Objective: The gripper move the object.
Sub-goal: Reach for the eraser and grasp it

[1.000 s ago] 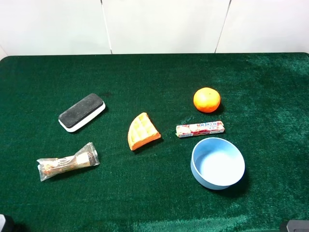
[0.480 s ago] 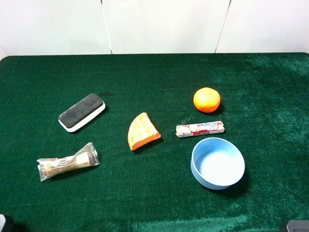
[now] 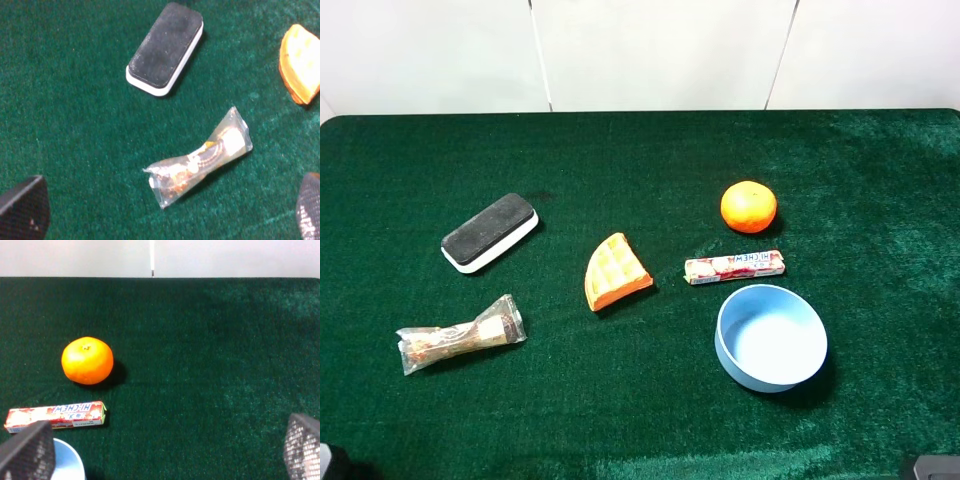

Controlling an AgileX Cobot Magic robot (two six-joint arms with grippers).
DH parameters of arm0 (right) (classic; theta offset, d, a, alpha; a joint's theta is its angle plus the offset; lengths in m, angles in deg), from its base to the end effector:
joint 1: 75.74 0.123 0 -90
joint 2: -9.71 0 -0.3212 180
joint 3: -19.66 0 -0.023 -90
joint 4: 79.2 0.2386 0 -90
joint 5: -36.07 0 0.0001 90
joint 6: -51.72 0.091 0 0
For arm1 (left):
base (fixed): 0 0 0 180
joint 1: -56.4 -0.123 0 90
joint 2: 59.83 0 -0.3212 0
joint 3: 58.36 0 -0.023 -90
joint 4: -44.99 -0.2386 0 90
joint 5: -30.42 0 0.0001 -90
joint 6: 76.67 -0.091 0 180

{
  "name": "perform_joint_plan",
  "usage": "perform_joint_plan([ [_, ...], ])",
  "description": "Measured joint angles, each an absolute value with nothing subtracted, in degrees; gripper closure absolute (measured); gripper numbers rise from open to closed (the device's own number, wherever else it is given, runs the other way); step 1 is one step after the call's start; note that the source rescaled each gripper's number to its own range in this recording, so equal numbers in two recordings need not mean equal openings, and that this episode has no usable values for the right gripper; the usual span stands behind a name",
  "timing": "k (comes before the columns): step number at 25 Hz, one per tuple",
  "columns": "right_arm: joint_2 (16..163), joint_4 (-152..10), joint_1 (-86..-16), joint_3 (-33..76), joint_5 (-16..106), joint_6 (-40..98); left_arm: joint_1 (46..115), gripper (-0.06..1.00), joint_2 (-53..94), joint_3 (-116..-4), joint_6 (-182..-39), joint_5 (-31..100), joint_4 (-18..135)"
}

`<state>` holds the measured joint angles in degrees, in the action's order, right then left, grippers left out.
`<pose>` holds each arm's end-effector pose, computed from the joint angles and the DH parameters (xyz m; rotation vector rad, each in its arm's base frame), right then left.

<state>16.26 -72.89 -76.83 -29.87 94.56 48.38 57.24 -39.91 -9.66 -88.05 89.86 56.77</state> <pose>-0.0513 0.0095 0.2743 -0.0419 1.9954 0.0811 -0.0174 -0.0158 0.2862 0.2158 2.2076 -0.1534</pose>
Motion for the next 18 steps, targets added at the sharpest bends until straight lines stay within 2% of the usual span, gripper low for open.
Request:
perform_joint_plan([
  [18, 16.3, -72.9, -76.8, -29.9, 94.6, 48.4, 57.2, -0.06, -6.1, -10.5, -90.1, 72.3, 54.8],
])
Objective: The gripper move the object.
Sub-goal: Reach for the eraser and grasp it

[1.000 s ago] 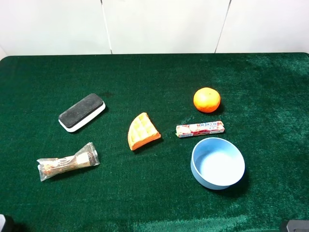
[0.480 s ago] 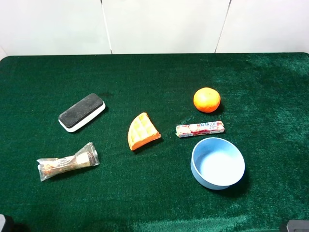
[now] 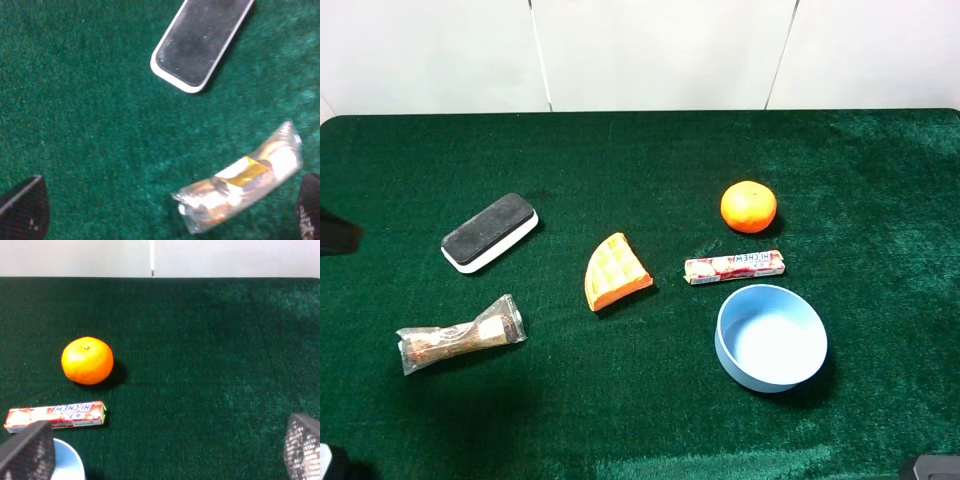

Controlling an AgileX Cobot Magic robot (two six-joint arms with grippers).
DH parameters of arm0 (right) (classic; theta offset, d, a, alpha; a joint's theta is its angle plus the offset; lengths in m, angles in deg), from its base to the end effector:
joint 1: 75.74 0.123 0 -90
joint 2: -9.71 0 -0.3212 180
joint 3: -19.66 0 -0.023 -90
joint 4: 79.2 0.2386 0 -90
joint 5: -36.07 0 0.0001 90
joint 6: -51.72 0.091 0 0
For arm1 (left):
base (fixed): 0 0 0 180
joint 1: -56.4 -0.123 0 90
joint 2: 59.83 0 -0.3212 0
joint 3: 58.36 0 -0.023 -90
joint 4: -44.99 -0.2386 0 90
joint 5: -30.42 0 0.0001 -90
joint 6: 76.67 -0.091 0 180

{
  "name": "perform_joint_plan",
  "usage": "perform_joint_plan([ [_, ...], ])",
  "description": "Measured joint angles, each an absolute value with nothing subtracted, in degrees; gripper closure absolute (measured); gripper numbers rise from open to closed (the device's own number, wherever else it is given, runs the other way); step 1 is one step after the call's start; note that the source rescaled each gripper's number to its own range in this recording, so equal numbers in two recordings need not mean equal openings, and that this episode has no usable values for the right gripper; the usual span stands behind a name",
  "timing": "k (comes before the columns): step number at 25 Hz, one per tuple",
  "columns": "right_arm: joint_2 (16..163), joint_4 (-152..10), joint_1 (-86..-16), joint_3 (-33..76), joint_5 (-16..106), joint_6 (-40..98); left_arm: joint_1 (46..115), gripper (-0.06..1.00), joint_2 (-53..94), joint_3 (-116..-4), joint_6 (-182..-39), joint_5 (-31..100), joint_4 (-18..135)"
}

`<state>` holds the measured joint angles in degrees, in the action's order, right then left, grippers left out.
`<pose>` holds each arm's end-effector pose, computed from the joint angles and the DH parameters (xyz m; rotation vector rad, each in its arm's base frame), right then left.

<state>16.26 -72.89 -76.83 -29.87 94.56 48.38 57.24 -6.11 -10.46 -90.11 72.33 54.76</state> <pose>-0.0513 0.0095 0.2743 -0.0419 1.9954 0.0811 0.1023 -0.0118 0.2840 0.1988 2.4843 -0.1031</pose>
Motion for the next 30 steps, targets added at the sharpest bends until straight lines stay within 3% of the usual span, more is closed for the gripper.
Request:
perform_joint_plan([
  [5, 16.3, -72.9, -76.8, -29.9, 94.6, 48.4, 57.4, -0.06, 3.9, -13.3, -90.6, 69.7, 52.1],
  [20, 16.3, -72.9, -76.8, -29.9, 94.6, 48.4, 68.2, -0.06, 31.5, -29.5, -90.6, 66.9, 47.9],
  [30, 16.3, -72.9, -76.8, -29.9, 94.6, 48.4, 74.0, -0.06, 44.2, -32.6, -90.6, 63.0, 46.3],
])
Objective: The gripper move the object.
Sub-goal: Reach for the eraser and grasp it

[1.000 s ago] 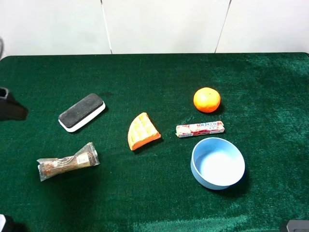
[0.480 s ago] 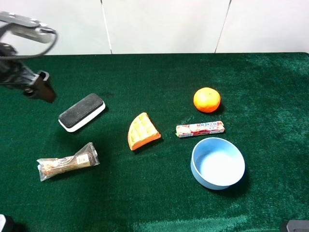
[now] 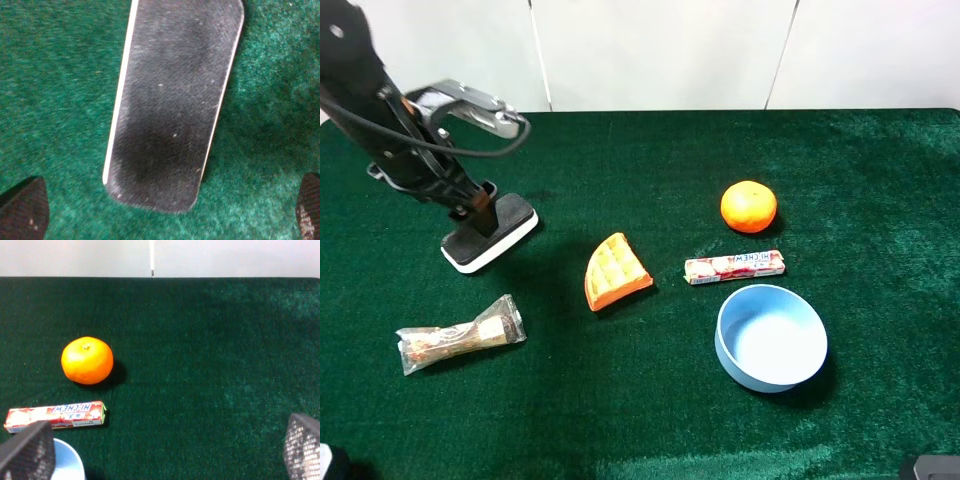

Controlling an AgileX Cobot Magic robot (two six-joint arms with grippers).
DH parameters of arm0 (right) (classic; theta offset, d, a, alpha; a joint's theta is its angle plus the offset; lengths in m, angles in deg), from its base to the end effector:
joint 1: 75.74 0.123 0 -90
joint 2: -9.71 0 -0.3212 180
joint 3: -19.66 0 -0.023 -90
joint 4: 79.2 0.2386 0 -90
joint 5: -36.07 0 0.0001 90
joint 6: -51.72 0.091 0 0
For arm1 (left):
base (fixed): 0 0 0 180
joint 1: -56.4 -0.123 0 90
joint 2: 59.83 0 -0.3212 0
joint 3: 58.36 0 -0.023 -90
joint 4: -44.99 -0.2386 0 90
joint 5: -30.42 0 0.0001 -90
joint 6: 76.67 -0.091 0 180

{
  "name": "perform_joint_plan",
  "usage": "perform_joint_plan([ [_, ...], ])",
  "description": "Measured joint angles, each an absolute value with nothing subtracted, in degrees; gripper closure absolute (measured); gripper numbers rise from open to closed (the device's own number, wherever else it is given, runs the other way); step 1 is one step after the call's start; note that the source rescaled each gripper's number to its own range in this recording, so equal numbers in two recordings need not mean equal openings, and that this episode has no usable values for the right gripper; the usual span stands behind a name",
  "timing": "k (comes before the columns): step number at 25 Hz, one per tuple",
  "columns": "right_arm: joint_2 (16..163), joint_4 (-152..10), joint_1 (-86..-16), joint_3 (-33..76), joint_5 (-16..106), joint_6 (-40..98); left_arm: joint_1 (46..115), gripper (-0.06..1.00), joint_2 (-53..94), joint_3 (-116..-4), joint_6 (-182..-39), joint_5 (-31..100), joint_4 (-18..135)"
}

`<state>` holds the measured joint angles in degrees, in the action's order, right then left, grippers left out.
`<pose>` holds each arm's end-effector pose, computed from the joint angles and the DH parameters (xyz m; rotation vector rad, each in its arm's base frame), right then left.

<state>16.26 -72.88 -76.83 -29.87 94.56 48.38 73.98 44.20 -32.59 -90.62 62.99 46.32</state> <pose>-0.0513 0.0095 0.2743 -0.0419 1.9954 0.0813 0.2889 -0.0927 0.2128 0.7460 2.7344 -0.0359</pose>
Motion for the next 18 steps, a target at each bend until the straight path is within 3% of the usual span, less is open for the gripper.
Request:
perform_joint_plan([
  [18, 16.3, -72.9, -76.8, -29.9, 94.6, 48.4, 74.7, -0.06, 50.8, -32.6, -90.6, 58.0, 42.3],
])
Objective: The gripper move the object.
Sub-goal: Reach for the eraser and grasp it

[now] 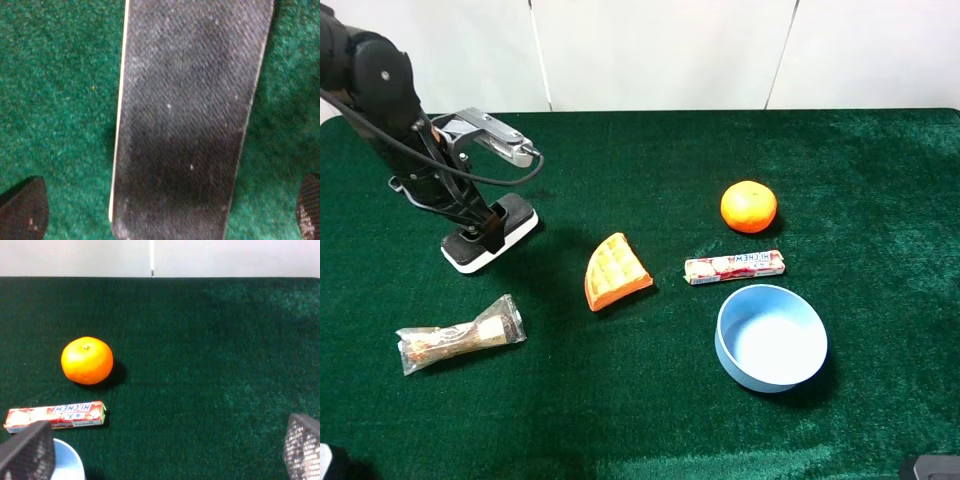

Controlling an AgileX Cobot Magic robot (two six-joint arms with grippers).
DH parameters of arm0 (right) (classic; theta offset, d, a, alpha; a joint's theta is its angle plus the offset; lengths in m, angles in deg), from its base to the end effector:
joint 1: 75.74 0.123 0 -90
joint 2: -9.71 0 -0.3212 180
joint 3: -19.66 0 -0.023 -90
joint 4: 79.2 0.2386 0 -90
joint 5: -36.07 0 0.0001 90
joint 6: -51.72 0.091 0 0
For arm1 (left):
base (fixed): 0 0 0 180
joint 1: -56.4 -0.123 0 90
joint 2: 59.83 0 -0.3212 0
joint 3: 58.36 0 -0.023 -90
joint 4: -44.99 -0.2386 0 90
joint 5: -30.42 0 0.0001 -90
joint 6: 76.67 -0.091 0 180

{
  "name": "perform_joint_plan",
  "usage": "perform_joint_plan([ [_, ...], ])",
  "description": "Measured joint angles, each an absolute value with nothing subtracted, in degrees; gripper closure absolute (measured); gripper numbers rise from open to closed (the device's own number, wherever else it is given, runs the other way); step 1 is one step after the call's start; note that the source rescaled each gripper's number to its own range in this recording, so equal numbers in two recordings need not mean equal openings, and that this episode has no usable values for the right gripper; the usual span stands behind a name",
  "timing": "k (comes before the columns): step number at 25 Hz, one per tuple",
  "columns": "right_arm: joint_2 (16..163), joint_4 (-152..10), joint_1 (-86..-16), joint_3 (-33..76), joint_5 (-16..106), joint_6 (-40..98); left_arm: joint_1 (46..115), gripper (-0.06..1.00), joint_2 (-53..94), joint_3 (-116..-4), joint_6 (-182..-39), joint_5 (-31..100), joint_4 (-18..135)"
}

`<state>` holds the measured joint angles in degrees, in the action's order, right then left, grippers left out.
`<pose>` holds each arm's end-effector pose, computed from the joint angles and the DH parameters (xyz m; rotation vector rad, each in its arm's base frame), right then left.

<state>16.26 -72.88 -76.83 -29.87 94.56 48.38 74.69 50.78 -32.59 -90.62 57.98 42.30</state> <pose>-0.0513 0.0095 0.2743 -0.0419 1.9954 0.0813 0.3039 -0.0984 0.1793 0.8470 2.7321 0.0242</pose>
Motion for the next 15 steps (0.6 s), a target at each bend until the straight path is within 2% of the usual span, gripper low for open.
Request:
perform_joint_plan([
  [15, 16.3, -72.9, -76.8, -29.9, 94.6, 48.4, 74.7, -0.06, 56.7, -32.6, -90.6, 53.5, 42.1],
])
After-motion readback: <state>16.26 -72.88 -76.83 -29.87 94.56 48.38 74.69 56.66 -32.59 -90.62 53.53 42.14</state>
